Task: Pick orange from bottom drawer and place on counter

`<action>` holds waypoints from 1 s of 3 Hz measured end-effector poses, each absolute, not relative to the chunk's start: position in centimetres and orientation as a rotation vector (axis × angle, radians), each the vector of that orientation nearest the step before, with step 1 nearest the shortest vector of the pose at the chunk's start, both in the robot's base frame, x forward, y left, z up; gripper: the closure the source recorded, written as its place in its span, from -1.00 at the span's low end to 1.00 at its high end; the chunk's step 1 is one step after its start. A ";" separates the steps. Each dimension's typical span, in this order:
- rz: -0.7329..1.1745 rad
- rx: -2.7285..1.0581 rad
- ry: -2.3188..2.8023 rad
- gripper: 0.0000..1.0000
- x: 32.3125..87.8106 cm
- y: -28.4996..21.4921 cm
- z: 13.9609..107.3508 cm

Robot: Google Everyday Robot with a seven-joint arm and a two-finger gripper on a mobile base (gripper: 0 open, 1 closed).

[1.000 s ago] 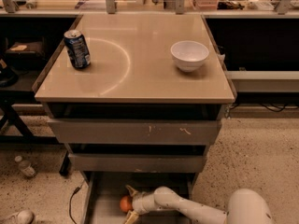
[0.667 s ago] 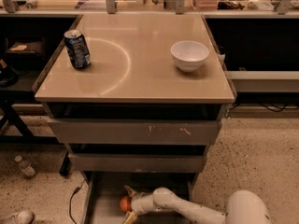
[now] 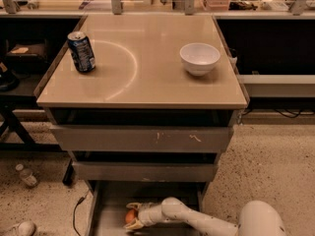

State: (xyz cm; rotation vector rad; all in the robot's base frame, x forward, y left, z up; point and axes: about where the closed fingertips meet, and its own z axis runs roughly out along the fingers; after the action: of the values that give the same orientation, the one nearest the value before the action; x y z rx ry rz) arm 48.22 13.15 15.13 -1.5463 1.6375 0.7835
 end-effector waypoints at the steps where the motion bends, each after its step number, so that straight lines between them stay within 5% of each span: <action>1: 0.784 -1.546 1.637 0.28 48.2 13.2 15.1; 2: 0.784 -1.546 1.637 0.76 48.2 13.2 15.1; 3: 0.748 -1.543 1.669 1.00 48.3 13.2 16.4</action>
Offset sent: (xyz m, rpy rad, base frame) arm 0.0000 0.0000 0.0000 0.0000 0.0000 0.0000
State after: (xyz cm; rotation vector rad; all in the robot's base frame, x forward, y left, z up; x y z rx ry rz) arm 48.34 13.22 16.41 -1.5426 1.6693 0.7481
